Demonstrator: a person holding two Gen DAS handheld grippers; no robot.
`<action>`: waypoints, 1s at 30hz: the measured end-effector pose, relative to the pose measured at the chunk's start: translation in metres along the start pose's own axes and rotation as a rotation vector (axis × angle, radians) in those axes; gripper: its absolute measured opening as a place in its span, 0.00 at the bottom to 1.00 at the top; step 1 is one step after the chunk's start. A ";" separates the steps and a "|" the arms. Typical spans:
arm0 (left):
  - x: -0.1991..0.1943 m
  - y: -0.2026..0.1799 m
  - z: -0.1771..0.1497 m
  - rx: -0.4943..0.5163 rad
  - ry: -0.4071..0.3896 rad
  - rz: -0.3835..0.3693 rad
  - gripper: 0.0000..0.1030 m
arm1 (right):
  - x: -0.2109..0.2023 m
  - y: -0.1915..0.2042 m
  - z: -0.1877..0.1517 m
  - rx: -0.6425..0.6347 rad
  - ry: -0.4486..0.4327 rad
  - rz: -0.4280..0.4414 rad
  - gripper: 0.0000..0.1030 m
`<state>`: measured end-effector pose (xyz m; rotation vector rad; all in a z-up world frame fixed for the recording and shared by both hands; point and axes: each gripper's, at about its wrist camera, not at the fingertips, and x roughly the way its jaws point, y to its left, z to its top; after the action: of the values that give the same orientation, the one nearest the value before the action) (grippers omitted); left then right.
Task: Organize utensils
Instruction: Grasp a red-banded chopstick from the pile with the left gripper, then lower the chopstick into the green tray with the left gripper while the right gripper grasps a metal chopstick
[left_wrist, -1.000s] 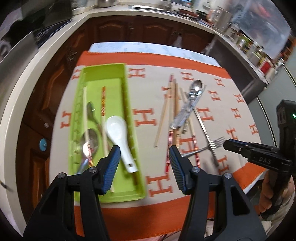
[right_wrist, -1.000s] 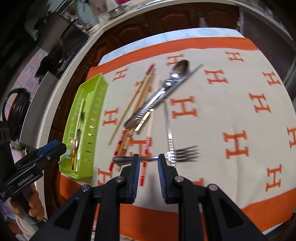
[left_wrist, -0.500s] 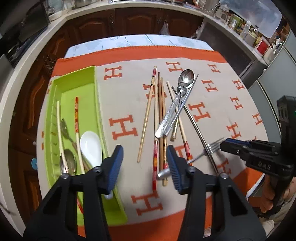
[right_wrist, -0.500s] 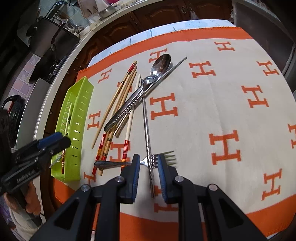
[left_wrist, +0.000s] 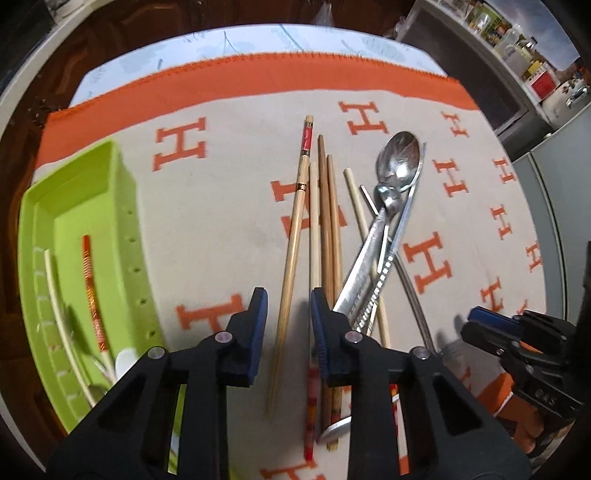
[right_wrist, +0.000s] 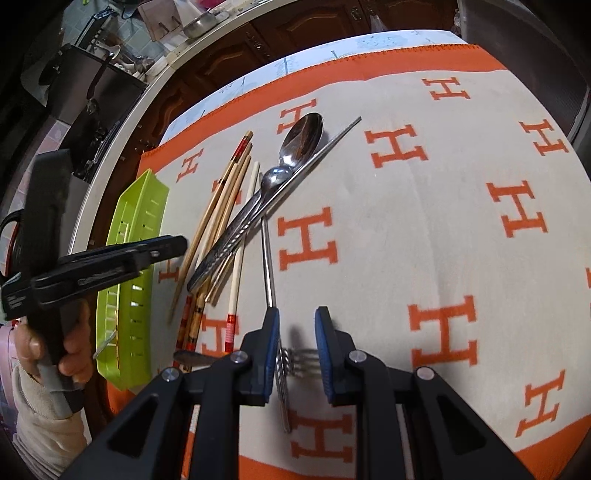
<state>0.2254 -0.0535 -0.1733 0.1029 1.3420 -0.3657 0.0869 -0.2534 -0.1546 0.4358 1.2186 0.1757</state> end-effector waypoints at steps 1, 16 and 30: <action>0.006 0.000 0.003 0.000 0.012 0.006 0.17 | 0.001 0.000 0.002 0.000 0.001 0.000 0.19; 0.030 -0.020 0.038 0.041 -0.016 0.112 0.11 | 0.009 -0.005 0.014 0.030 0.006 0.011 0.19; -0.027 0.008 -0.009 -0.084 -0.104 0.025 0.04 | 0.028 -0.018 0.071 0.206 0.032 0.076 0.19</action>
<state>0.2151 -0.0377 -0.1503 0.0305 1.2508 -0.2891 0.1606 -0.2756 -0.1668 0.6616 1.2580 0.1225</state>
